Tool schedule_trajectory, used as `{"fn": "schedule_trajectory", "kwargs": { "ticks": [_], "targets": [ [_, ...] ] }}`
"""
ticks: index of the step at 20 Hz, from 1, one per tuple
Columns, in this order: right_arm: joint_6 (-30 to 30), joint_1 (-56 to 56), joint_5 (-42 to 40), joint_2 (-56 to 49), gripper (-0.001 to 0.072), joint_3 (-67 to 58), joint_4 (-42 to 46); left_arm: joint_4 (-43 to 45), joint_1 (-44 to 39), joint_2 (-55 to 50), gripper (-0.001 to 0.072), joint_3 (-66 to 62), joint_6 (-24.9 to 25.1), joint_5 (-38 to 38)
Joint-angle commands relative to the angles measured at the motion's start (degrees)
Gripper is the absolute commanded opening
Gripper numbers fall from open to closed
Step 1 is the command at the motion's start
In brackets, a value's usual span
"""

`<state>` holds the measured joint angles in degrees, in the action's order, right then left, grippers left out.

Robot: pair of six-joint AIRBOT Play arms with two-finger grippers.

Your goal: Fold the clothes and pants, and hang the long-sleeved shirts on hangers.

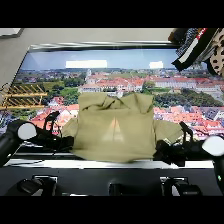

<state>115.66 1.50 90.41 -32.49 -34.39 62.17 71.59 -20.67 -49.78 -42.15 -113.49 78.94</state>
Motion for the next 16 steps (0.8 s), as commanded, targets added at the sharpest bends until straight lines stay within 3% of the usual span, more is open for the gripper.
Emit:
{"fn": "schedule_trajectory", "kwargs": {
  "ticks": [1, 5, 10, 15, 16],
  "targets": [
    [8.48, -0.02, 6.47, 6.03, 0.0025, 0.0, 2.51, 2.05, -3.39, 3.48, 0.0017, -2.12, -4.94, 2.4],
    [8.44, -0.02, -7.93, -5.92, 0.0026, -0.07, -2.16, -2.12, -0.13, -9.92, 0.0017, -11.41, -4.2, -1.84],
    [8.44, -0.02, -29.07, -24.9, 0.0026, -2.95, -10.67, -5.14, 3.76, -33.29, 0.0018, -26.43, 1.64, -3.37],
    [6.08, -0.02, -37.29, -38.88, 0.0028, -3.5, -13.7, -11.74, 4.48, -49.09, 0.0017, -35.36, 5.07, -2.84],
    [3.74, -0.02, -37.88, -39.47, 0.0065, -3.5, -13.64, -11.41, 4.5, -50.01, 0.0017, -35.98, 6.23, -2.25]
  ]
}}
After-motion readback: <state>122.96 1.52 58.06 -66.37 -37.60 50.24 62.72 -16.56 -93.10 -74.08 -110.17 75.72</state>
